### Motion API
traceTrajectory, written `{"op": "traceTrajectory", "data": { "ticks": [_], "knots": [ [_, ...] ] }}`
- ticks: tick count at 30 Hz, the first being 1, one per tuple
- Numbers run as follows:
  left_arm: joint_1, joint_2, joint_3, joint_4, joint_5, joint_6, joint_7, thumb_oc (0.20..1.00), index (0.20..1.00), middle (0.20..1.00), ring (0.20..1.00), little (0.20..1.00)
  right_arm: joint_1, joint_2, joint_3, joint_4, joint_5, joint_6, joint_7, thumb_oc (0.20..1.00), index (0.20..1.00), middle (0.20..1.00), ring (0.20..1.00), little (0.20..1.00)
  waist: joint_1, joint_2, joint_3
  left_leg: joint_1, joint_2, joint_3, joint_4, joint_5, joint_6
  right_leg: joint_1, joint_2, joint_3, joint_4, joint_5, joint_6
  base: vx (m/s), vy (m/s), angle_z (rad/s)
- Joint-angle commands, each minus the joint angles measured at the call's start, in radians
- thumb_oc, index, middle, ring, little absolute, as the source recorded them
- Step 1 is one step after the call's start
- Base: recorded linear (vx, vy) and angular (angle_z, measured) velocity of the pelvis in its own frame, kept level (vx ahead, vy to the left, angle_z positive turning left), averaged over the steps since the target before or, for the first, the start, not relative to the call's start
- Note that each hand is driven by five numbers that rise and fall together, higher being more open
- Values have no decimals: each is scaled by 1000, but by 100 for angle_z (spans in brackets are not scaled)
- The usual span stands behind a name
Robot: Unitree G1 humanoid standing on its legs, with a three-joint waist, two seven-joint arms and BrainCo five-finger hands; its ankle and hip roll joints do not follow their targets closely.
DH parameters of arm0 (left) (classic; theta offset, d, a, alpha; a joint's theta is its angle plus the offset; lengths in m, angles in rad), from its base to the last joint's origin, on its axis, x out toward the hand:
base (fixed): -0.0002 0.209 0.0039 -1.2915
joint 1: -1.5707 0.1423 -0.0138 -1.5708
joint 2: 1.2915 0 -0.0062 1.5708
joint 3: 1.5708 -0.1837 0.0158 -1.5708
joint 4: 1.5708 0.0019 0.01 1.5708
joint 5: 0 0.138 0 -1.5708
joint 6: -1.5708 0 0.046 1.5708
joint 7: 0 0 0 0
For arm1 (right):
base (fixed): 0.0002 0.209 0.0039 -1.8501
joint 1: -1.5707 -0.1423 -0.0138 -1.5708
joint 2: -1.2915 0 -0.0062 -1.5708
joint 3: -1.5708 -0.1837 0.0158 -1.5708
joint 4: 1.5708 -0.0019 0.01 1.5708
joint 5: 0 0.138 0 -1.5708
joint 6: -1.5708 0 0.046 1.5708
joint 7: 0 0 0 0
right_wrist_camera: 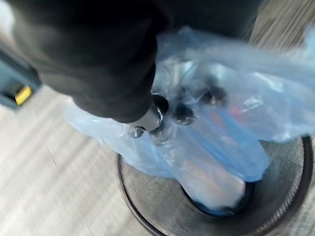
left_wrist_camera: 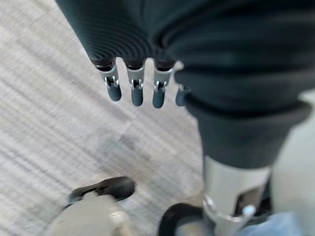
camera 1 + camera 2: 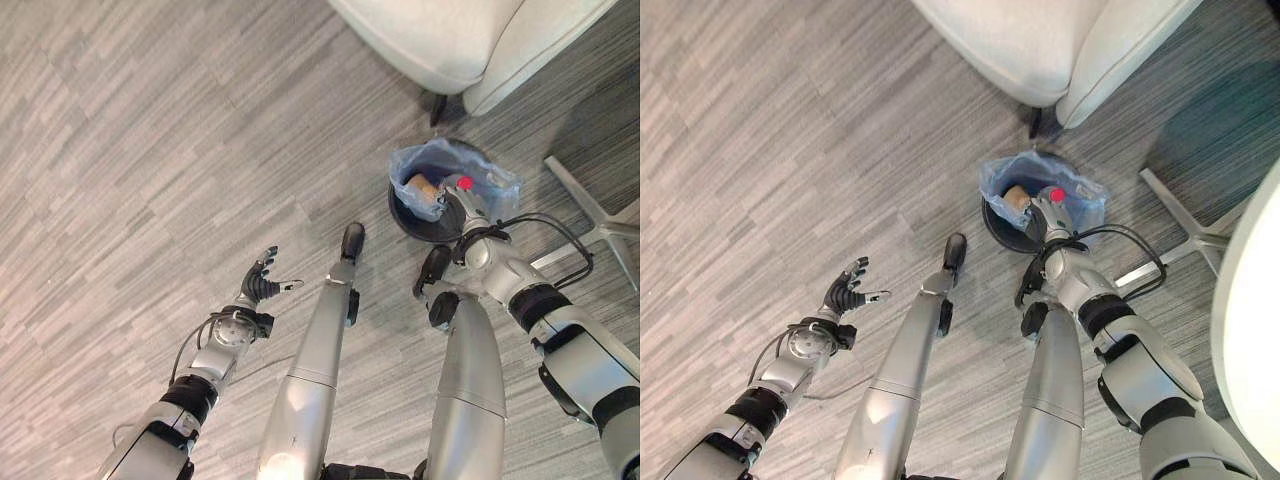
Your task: Gather garbage on tea table into small bin, then transfer packed bag to large trash can.
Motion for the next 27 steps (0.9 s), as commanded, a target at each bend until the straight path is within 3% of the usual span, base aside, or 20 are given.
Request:
{"op": "traceTrajectory", "data": {
  "ticks": [1, 6, 7, 10, 12, 16, 19, 23, 24, 25, 27],
  "knots": [
    [69, -4, 36, 29, 48, 0, -6, 1000, 1000, 1000, 1000, 1000, 113, 27, -66, -114, 119, -73, -21, 200, 200, 200, 200, 200, 5, 0, -61, 94, -7, 23, -70, -68, -3, 107, 23, 3, -113, -27, 63, 46, 2, -5],
    [190, -17, 102, 25, 61, 19, -36, 1000, 1000, 1000, 1000, 1000, 351, 124, -224, -397, 278, -145, 33, 200, 200, 200, 200, 200, -40, -42, -95, 431, 22, 40, -202, -86, 1, 451, 48, -19, -308, 20, 83, 122, 33, -26],
    [226, -20, 125, 21, 66, 21, -37, 1000, 1000, 1000, 1000, 1000, 390, 129, -249, -459, 281, -157, 48, 200, 200, 200, 200, 200, -47, -51, -110, 505, 29, 49, -245, -61, 5, 526, 56, -30, -366, 59, 82, 209, 40, -46],
    [325, -29, 192, 11, 75, 22, -50, 1000, 1000, 1000, 1000, 1000, 491, 102, -298, -660, 288, -193, 118, 200, 200, 200, 200, 200, -71, -86, -215, 720, 55, 76, -362, -68, 2, 750, 91, -27, -533, 86, 104, 262, 25, -37],
    [380, -28, 215, -7, 108, 26, -71, 1000, 1000, 1000, 1000, 1000, 540, 110, -311, -727, 313, -199, 167, 200, 200, 200, 200, 200, -79, -96, -276, 813, 63, 100, -430, -66, 8, 831, 114, -5, -612, 111, 120, 189, 88, -29],
    [443, -40, 228, -44, 116, 33, -94, 1000, 1000, 1000, 1000, 1000, 591, 167, -301, -737, 453, -197, 239, 200, 200, 200, 200, 200, -67, -100, -333, 929, 61, 124, -518, -63, 15, 908, 128, 31, -669, 133, 139, 104, 103, -52],
    [444, -32, 226, -84, 115, 20, -100, 1000, 1000, 1000, 1000, 1000, 543, 194, -268, -734, 519, -202, 271, 200, 200, 200, 200, 200, -44, -92, -316, 953, 66, 145, -518, -58, 31, 880, 133, 76, -578, 129, 151, -150, 80, -41],
    [426, -19, 230, -139, 107, 11, -103, 1000, 1000, 1000, 1000, 1000, 551, 172, -291, -755, 474, -204, 266, 200, 200, 200, 200, 200, -26, -79, -323, 867, 78, 118, -484, -13, 31, 904, 192, 154, -419, 28, 121, -272, -88, 39],
    [427, -21, 232, -154, 103, 8, -97, 1000, 1000, 1000, 1000, 1000, 561, 172, -302, -750, 452, -202, 255, 200, 200, 200, 200, 200, -7, -89, -333, 836, 73, 104, -476, -1, 25, 947, 192, 155, -464, 14, 113, -391, -417, 69],
    [424, -29, 229, -182, 88, 6, -89, 1000, 1000, 1000, 1000, 1000, 576, 161, -312, -746, 434, -203, 236, 200, 200, 200, 200, 200, 14, -97, -332, 731, 78, 68, -467, 90, -34, 1004, 243, 168, -647, -10, 67, -422, -445, 41],
    [415, -40, 219, -192, 75, 7, -95, 1000, 1000, 1000, 1000, 1000, 582, 142, -318, -749, 429, -204, 230, 200, 200, 200, 200, 200, 14, -86, -321, 698, 85, 52, -474, 127, -66, 1001, 264, 159, -684, -1, 56, -322, -261, 67]
  ]
}}
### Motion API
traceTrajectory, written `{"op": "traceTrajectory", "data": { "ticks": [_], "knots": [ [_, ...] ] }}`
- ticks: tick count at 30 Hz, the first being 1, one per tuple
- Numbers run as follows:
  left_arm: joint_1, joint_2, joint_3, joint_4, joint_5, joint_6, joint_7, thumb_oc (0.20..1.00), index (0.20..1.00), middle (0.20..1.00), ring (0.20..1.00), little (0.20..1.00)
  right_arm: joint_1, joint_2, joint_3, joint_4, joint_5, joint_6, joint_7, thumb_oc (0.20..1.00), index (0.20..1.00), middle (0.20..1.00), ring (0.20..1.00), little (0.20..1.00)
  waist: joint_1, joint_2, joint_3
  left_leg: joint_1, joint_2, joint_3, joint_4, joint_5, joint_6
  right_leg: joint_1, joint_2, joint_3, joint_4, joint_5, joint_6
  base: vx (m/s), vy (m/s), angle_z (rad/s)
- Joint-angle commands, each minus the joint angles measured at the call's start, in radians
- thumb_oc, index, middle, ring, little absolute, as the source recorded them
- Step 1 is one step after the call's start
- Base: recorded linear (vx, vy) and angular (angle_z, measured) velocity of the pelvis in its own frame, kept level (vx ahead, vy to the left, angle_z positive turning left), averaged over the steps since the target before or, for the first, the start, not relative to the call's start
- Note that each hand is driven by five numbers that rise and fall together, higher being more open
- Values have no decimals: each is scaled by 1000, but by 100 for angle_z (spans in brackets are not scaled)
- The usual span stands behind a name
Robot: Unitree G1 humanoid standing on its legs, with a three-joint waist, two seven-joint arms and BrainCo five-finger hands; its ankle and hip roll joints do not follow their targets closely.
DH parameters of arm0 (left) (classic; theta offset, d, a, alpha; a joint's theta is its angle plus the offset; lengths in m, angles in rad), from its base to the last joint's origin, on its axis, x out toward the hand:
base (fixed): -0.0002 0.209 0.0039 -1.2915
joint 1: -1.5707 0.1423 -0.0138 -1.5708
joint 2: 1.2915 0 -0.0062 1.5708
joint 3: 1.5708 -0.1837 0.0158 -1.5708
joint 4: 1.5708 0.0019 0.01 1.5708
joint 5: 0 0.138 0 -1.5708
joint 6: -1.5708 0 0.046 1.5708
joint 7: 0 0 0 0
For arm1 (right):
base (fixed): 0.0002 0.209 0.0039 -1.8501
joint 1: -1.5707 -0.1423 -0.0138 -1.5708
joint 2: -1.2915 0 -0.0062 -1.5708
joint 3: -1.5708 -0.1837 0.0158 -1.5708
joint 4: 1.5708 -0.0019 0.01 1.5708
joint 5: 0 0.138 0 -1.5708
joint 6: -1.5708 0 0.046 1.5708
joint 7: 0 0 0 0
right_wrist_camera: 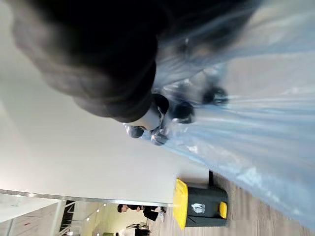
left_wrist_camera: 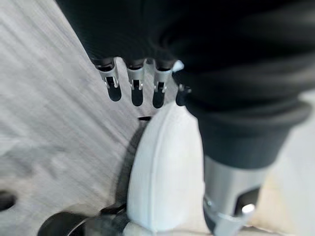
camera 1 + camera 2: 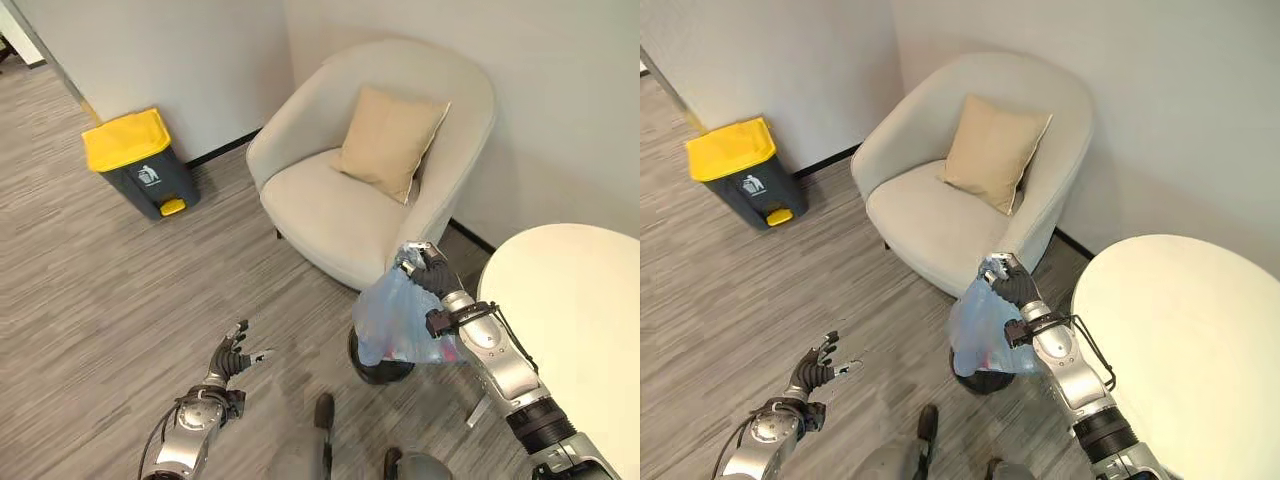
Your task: Gather garbage on tea table into small bin, then transfer packed bag to large trash can.
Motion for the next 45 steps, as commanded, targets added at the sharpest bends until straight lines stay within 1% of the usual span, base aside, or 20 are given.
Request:
{"op": "traceTrajectory", "data": {
  "ticks": [1, 2, 4, 5, 6, 8, 9, 10, 12, 14, 15, 23, 27, 34, 36, 38, 39, 40, 42, 45],
  "knots": [
    [-47, 46, -14, -15, -11, -44, 10, 1000, 1000, 1000, 1000, 1000, -54, 9, -28, -94, -30, -63, -28, 200, 200, 200, 200, 200, 2, -96, -26, -61, -85, 39, -11, -14, -26, 80, -50, -21, -249, 78, 58, -234, -108, 95],
    [-61, 43, -23, -25, -14, -45, 9, 1000, 1000, 1000, 1000, 1000, -56, -2, -31, -94, -28, -63, -33, 200, 200, 200, 200, 200, -7, -90, -15, -77, -86, 39, -10, -13, -30, 79, -49, -37, -255, 84, 56, -298, -105, 116],
    [-88, 42, -54, -55, -4, -50, -6, 1000, 1000, 1000, 1000, 1000, -61, -25, -23, -77, -20, -60, -31, 200, 200, 200, 200, 200, -35, -105, -5, -65, -67, 123, 37, -71, 0, 68, -79, -100, -270, 107, 60, -274, -58, 95],
    [-92, 43, -62, -66, -1, -54, -15, 1000, 1000, 1000, 1000, 1000, -59, -30, -22, -74, -20, -55, -27, 200, 200, 200, 200, 200, -41, -110, -10, -61, -60, 137, 55, -79, 4, 63, -87, -117, -279, 117, 62, -115, -1, 58],
    [-92, 43, -62, -67, -2, -54, -15, 1000, 1000, 1000, 1000, 1000, -59, -30, -22, -74, -20, -55, -27, 200, 200, 200, 200, 200, -42, -109, -10, -62, -60, 136, 58, -81, 4, 64, -86, -118, -280, 117, 62, -73, 8, 83],
    [-100, 49, -82, -87, 13, -58, -30, 1000, 1000, 1000, 1000, 1000, -46, -41, -18, -76, -24, -52, -17, 200, 200, 200, 200, 200, -56, -122, -17, -42, -57, 140, 91, -120, 8, 65, -105, -140, -294, 130, 64, -52, 8, 79],
    [-106, 56, -99, -107, 27, -59, -42, 1000, 1000, 1000, 1000, 1000, -38, -47, -18, -82, -25, -51, -7, 200, 200, 200, 200, 200, -66, -135, -21, -25, -57, 135, 119, -155, 10, 63, -121, -155, -297, 137, 63, -36, 20, 45],
    [-111, 58, -110, -121, 36, -60, -47, 1000, 1000, 1000, 1000, 1000, -32, -48, -19, -85, -21, -54, -1, 200, 200, 200, 200, 200, -74, -139, -19, -7, -49, 138, 132, -178, 9, 69, -128, -166, -298, 135, 64, -25, 40, 33],
    [-127, 64, -129, -139, 50, -63, -53, 1000, 1000, 1000, 1000, 1000, -23, -44, -29, -89, -16, -55, 0, 200, 200, 200, 200, 200, -86, -135, -27, 22, -32, 153, 101, -173, 5, 61, -132, -191, -298, 137, 65, -6, 40, 30],
    [-132, 71, -135, -158, 56, -66, -59, 1000, 1000, 1000, 1000, 1000, -21, -45, -32, -96, -14, -57, 3, 200, 200, 200, 200, 200, -89, -134, -32, 32, -32, 153, 78, -173, 5, 58, -133, -199, -298, 140, 67, 34, 59, 45],
    [-134, 78, -140, -176, 68, -68, -65, 1000, 1000, 1000, 1000, 1000, -19, -41, -36, -102, -10, -57, 6, 200, 200, 200, 200, 200, -89, -135, -45, 55, -37, 156, 34, -173, 6, 60, -138, -207, -298, 145, 74, 84, 106, 31],
    [-145, 115, -153, -248, 85, -77, -93, 1000, 1000, 1000, 1000, 1000, -31, -22, -15, -130, 26, -59, 38, 200, 200, 200, 200, 200, -84, -157, -64, 99, -47, 167, 3, -189, 18, 75, -153, -188, -291, 147, 91, 59, 71, 1],
    [-192, 111, -205, -278, 86, -81, -111, 1000, 1000, 1000, 1000, 1000, -76, 2, 38, -158, 53, -55, 67, 200, 200, 200, 200, 200, -86, -166, -88, 149, -53, 189, -23, -204, 28, 95, -161, -171, -288, 148, 106, 86, 66, -17],
    [-285, 86, -257, -281, 160, -86, -54, 1000, 1000, 1000, 1000, 1000, -150, 46, 109, -152, 62, -58, 66, 200, 200, 200, 200, 200, -93, -168, -114, 199, -56, 206, -59, -208, 33, 117, -161, -154, -296, 152, 112, 51, 27, -9],
    [-342, 85, -278, -268, 238, -81, -8, 1000, 1000, 1000, 1000, 1000, -184, 65, 139, -152, 66, -61, 60, 200, 200, 200, 200, 200, -96, -168, -124, 215, -58, 210, -72, -208, 34, 124, -161, -152, -298, 150, 113, 49, 23, -3],
    [-380, 85, -296, -250, 284, -80, 16, 1000, 1000, 1000, 1000, 1000, -206, 74, 159, -158, 77, -61, 60, 200, 200, 200, 200, 200, -98, -168, -128, 228, -58, 212, -80, -208, 34, 131, -161, -150, -300, 150, 114, 39, 17, -1],
    [-380, 85, -296, -250, 284, -80, 16, 1000, 1000, 1000, 1000, 1000, -206, 74, 159, -158, 77, -61, 60, 200, 200, 200, 200, 200, -98, -168, -128, 228, -58, 212, -80, -208, 34, 131, -161, -150, -300, 150, 114, 51, 14, 0],
    [-407, 85, -310, -240, 326, -78, 36, 1000, 1000, 1000, 1000, 1000, -229, 85, 178, -166, 88, -64, 63, 200, 200, 200, 200, 200, -100, -167, -132, 238, -59, 212, -85, -210, 34, 137, -162, -150, -300, 149, 115, 74, 28, 1],
    [-421, 61, -330, -212, 326, -68, 45, 1000, 1000, 1000, 1000, 1000, -276, 112, 218, -181, 115, -65, 61, 200, 200, 200, 200, 200, -97, -167, -135, 249, -59, 213, -91, -212, 37, 143, -162, -151, -302, 150, 115, 76, 34, 1],
    [-416, 26, -376, -176, 286, -63, 23, 1000, 1000, 1000, 1000, 1000, -343, 156, 261, -173, 137, -61, 52, 200, 200, 200, 200, 200, -91, -168, -137, 257, -60, 211, -94, -213, 39, 148, -163, -149, -301, 150, 115, 25, 19, 1]
  ]
}}
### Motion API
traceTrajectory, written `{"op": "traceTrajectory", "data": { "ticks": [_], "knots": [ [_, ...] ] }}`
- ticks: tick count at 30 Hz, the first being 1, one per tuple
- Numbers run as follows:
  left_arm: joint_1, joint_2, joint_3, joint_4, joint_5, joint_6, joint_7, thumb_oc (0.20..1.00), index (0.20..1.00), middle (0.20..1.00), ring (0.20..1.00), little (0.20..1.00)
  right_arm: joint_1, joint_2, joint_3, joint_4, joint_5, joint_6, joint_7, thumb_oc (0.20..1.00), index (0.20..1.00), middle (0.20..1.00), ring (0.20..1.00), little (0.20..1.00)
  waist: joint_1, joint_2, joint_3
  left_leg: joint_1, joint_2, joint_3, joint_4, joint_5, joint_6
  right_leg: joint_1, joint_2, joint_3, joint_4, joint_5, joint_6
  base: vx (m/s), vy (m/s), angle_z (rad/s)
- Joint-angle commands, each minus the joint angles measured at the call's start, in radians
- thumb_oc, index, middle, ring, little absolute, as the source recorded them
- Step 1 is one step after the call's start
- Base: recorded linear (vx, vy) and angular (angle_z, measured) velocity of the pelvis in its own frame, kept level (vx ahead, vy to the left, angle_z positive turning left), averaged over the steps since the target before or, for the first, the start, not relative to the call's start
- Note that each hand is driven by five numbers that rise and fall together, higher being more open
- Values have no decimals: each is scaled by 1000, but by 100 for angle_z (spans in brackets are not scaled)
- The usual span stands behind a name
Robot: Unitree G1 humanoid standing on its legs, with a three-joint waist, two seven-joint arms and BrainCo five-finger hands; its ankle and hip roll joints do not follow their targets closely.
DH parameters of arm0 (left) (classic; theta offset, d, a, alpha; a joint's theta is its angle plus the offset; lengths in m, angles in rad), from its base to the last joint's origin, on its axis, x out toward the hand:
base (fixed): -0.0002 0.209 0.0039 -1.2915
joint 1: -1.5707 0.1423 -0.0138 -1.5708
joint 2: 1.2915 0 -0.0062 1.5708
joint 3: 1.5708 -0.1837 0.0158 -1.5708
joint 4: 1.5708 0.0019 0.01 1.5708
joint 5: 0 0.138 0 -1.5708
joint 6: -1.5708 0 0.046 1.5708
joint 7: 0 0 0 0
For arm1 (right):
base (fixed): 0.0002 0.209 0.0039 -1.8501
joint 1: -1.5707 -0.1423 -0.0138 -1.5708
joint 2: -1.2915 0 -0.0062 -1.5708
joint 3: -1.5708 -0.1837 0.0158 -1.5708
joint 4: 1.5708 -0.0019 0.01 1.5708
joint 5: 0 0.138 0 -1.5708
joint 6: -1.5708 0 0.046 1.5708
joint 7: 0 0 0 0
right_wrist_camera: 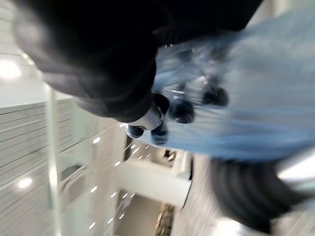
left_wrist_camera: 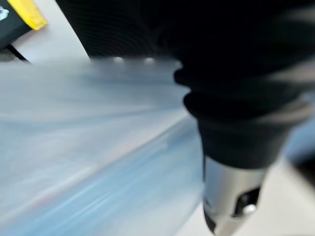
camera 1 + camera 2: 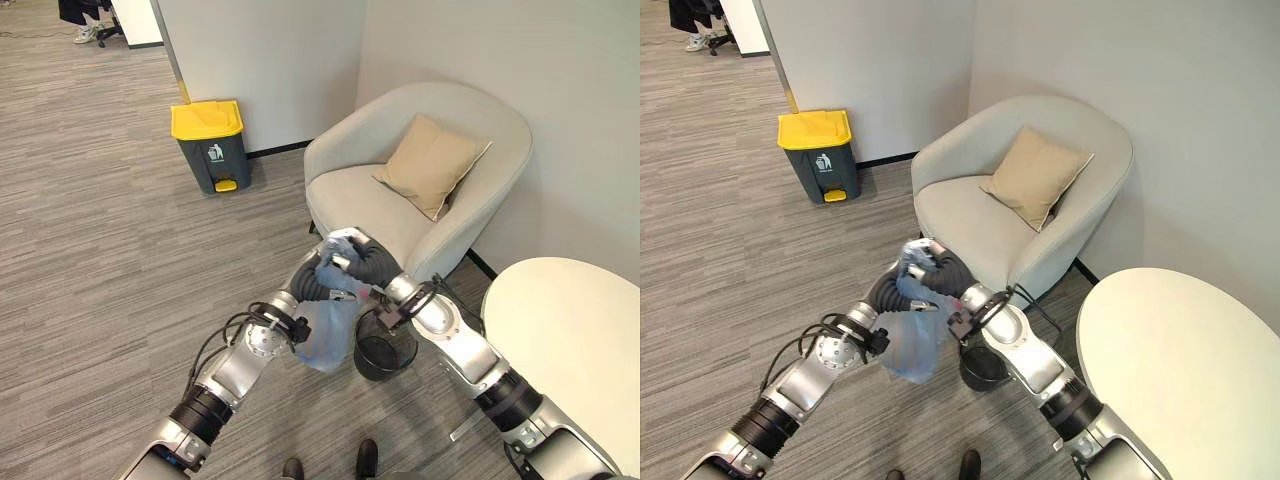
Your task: Gather garbage on tea table into small bin, then transfer packed bag to large trash can.
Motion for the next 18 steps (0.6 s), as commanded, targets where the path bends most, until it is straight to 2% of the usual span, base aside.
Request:
{"op": "traceTrajectory", "data": {
  "ticks": [1, 10, 18],
  "knots": [
    [-40, -8, -55, 67, -25, -35, -3, 1000, 1000, 1000, 1000, 1000, -82, 66, -36, -41, 75, -75, -25, 200, 200, 200, 200, 200, 2, -20, -27, -30, -5, 0, 17, -75, -20, 75, -61, 21, 92, -226, 101, 0, 0, 0],
    [-34, -57, -108, 127, -64, -20, -8, 1000, 1000, 1000, 1000, 1000, -152, 105, 5, -1, 81, -66, -52, 200, 200, 200, 200, 200, 12, -26, -30, -25, -7, -2, 16, -79, -17, 77, -62, 20, 94, -224, 102, 0, 0, 0],
    [-10, -65, -85, 201, 7, 11, 45, 1000, 1000, 1000, 1000, 1000, -174, 124, 12, -17, 99, -68, -61, 200, 200, 200, 200, 200, 19, -28, -34, -20, -7, 2, 14, -80, -14, 77, -63, 24, 93, -218, 103, 0, 0, 0]
  ]
}}
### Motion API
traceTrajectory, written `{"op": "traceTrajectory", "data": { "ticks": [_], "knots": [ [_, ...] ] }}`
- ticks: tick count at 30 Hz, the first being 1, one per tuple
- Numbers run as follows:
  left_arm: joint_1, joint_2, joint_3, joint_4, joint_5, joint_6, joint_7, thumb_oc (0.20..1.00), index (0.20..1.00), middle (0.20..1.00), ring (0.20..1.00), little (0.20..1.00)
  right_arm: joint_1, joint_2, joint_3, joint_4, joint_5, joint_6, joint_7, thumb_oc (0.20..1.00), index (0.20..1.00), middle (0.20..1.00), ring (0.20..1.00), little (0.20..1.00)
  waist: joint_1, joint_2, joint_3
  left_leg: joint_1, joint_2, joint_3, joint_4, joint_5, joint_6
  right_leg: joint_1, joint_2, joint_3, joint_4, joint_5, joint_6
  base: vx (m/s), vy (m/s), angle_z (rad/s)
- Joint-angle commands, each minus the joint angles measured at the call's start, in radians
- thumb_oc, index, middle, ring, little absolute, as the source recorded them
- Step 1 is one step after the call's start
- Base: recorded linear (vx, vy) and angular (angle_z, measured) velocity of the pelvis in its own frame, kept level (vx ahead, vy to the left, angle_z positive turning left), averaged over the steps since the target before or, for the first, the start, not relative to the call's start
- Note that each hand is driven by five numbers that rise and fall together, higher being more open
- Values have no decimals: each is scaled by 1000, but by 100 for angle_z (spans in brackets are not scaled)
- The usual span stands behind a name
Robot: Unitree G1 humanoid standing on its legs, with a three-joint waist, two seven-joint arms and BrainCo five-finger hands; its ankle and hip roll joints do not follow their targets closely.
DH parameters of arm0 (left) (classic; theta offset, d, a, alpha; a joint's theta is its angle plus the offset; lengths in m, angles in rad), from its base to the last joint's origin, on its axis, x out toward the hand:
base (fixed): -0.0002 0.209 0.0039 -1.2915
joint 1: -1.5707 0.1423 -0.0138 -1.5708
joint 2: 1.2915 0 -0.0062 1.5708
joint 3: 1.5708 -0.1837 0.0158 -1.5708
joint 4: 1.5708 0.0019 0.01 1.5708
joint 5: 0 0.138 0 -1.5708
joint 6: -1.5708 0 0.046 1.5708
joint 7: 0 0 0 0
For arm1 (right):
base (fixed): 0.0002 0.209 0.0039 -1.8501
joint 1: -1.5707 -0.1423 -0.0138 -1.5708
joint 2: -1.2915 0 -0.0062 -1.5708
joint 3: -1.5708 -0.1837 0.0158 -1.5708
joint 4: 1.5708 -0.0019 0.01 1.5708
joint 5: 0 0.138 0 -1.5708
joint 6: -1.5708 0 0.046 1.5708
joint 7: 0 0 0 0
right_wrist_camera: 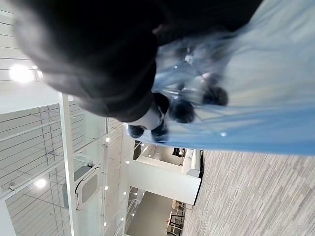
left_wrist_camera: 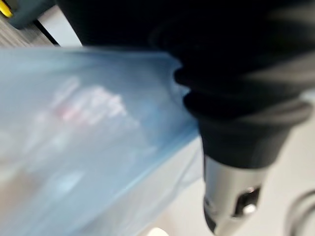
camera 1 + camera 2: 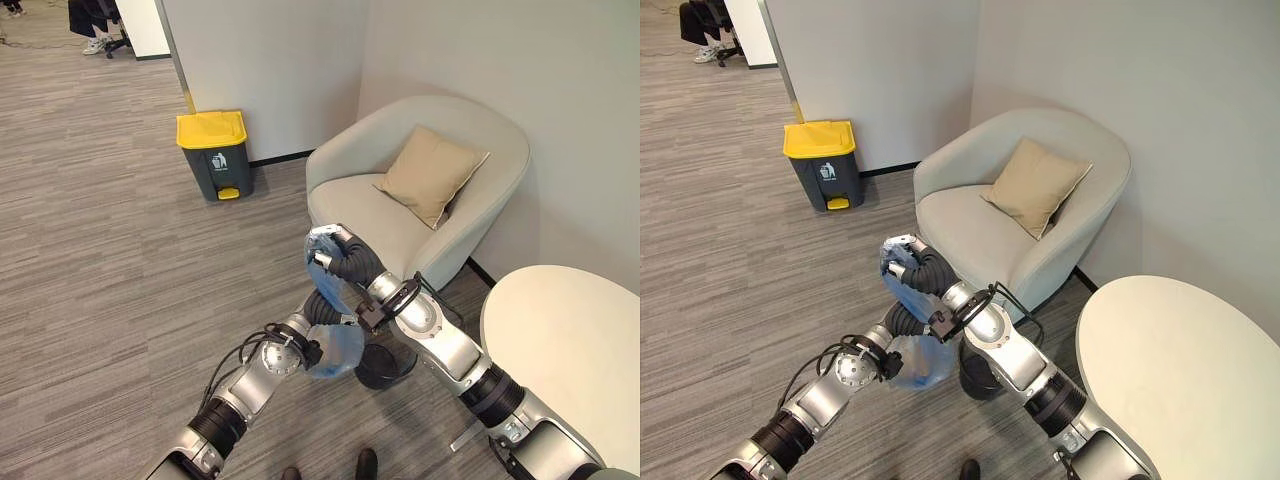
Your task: Gather garbage on tea table into small bin, then transfer packed bag to large trash can.
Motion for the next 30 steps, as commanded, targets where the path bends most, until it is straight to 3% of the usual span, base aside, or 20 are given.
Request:
{"op": "traceTrajectory", "data": {
  "ticks": [1, 7, 8, 16, 22, 23, 24, 25, 27, 30],
  "knots": [
    [-25, -19, -15, 42, 51, -11, 38, 1000, 1000, 1000, 1000, 1000, -153, 96, -29, -42, 67, -74, -20, 200, 200, 200, 200, 200, 15, -28, -7, -21, -9, 2, 13, -81, -13, 77, -66, 22, 93, -223, 111, 0, 0, 0],
    [-30, -39, -10, 76, 63, 7, 64, 1000, 1000, 1000, 1000, 1000, -167, 124, -7, -80, 106, -78, -12, 200, 200, 200, 200, 200, 22, -31, -8, -24, -10, -2, 14, -80, -13, 76, -67, 20, 91, -222, 110, 0, 0, 0],
    [-37, -50, -17, 78, 50, 5, 64, 200, 200, 200, 200, 200, -167, 129, 0, -87, 113, -78, -7, 200, 200, 200, 200, 200, 22, -32, -8, -24, -11, -3, 15, -80, -12, 77, -67, 19, 92, -222, 110, 0, 0, 0],
    [-80, -64, 5, -28, -60, -34, 94, 200, 200, 200, 200, 200, -116, 113, 21, -106, 128, -78, 20, 200, 200, 200, 200, 200, 11, -32, -6, -22, -12, -4, 8, -77, -12, 71, -71, 16, 96, -219, 113, 0, 1, 0],
    [-48, -28, 81, -137, -125, -61, 88, 200, 200, 200, 200, 200, -33, 26, 1, -118, 25, -63, 59, 200, 200, 200, 200, 200, 4, -26, -7, -16, -12, -1, 6, -77, -13, 74, -72, 15, 96, -219, 114, 0, 0, 0],
    [-41, -23, 90, -148, -129, -63, 87, 200, 200, 200, 200, 200, -23, 12, -4, -126, 2, -61, 62, 297, 297, 297, 297, 297, 3, -26, -8, -15, -11, -1, 6, -78, -13, 75, -73, 16, 96, -220, 114, 0, 0, 0],
    [-16, -9, 117, -179, -140, -70, 83, 200, 200, 200, 200, 200, -3, -35, -21, -152, -87, -61, 62, 956, 956, 956, 956, 956, 2, -25, -9, -11, -11, -1, 5, -78, -14, 77, -73, 16, 96, -221, 115, 16, -38, 1],
    [14, 7, 148, -203, -143, -74, 82, 200, 200, 200, 200, 200, 15, -81, -44, -176, -178, -68, 54, 1000, 1000, 1000, 1000, 1000, 1, -25, -9, -10, -10, 0, 4, -78, -15, 77, -73, 14, 97, -222, 115, 15, -45, 1],
    [61, 26, 193, -227, -156, -81, 86, 200, 200, 200, 200, 200, 30, -159, -93, -217, -347, -80, 11, 1000, 1000, 1000, 1000, 1000, -1, -23, -11, -7, -8, 0, 4, -78, -16, 80, -72, 13, 93, -222, 116, 15, -44, -1],
    [99, 38, 224, -242, -174, -85, 90, 200, 200, 200, 200, 200, 55, -203, -127, -246, -423, -85, -14, 1000, 1000, 1000, 1000, 1000, -4, -20, -14, -6, -6, 1, 4, -77, -17, 83, -71, 15, 89, -221, 117, 13, -37, -1]
  ]
}}
